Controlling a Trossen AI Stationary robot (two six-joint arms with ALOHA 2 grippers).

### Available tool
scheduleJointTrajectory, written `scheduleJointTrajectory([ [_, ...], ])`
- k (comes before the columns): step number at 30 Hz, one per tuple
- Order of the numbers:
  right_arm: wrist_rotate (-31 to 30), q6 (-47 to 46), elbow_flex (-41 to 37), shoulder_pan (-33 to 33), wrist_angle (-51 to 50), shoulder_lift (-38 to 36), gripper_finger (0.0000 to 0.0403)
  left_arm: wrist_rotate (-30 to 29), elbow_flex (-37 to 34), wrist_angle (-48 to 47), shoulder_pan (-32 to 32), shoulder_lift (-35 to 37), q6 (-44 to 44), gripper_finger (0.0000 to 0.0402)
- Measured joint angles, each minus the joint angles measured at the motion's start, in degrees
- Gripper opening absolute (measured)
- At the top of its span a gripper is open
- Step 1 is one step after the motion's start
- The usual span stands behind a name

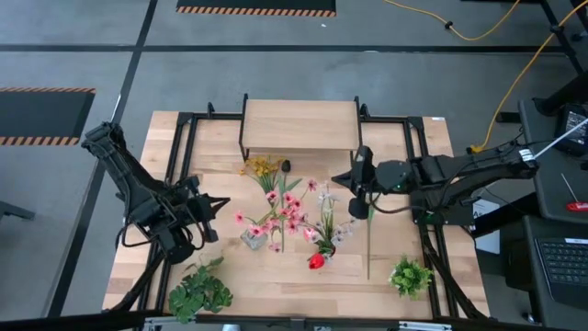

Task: Pick and place flowers into a vace then onto a shelf
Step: Put the yellow flowers into the transparent vase

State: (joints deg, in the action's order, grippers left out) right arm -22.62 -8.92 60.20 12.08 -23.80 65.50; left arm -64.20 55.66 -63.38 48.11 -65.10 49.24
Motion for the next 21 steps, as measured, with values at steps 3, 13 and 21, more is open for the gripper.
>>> scheduleJointTrajectory([
  [3, -1.76, -0.49, 0.00, 0.80, -0.25, 0.17, 0.0002, 0.53, 0.00, -0.04, -2.17, -0.01, 2.09, 0.0002],
  [13, -2.37, 5.25, -9.90, 0.49, 10.43, -1.20, 0.0004, 5.55, -0.02, 0.12, -13.19, 0.62, 4.25, 0.0002],
  [21, -1.91, 13.03, -19.63, -1.80, 23.58, -5.79, 0.0004, 17.88, -0.04, 10.95, -23.39, 1.41, -5.77, 0.0002],
])
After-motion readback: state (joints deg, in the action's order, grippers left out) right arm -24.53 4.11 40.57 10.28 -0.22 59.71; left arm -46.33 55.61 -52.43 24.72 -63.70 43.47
